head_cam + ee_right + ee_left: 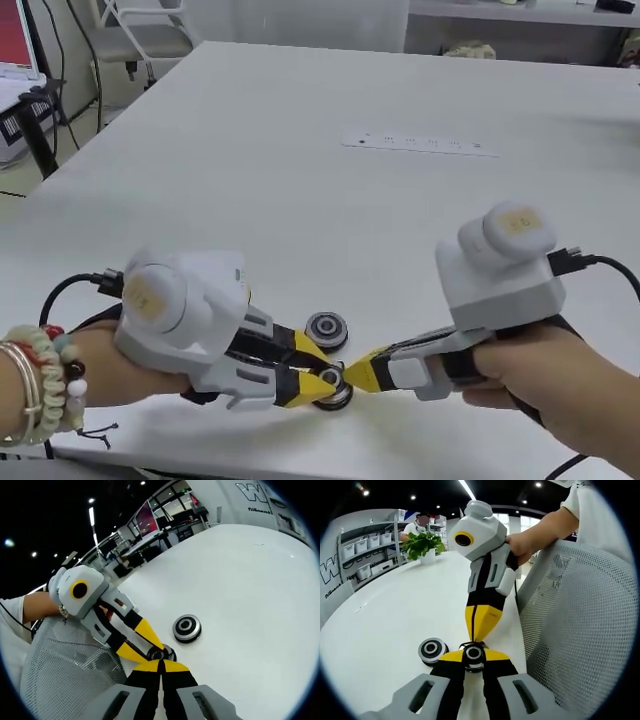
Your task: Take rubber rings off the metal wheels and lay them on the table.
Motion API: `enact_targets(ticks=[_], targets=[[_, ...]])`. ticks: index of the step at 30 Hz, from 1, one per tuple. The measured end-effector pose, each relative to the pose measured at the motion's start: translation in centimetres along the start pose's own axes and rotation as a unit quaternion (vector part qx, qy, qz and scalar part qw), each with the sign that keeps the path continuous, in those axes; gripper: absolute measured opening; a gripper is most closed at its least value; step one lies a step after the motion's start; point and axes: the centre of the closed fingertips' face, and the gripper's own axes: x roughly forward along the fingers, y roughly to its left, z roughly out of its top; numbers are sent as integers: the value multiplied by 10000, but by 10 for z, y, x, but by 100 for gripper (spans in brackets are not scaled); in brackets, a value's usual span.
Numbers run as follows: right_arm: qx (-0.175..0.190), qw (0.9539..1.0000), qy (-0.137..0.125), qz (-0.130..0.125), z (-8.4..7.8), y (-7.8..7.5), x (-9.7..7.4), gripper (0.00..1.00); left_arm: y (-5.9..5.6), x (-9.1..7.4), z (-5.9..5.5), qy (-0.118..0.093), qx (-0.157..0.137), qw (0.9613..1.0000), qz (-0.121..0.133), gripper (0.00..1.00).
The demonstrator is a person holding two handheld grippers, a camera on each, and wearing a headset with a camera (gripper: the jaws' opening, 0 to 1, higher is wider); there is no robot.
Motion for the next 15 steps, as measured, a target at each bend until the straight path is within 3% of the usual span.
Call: enact_targets(ticks=[15], targets=[[34, 10000, -43, 67, 0, 1, 1, 0, 0, 0, 0, -16, 4, 10000, -2, 7]])
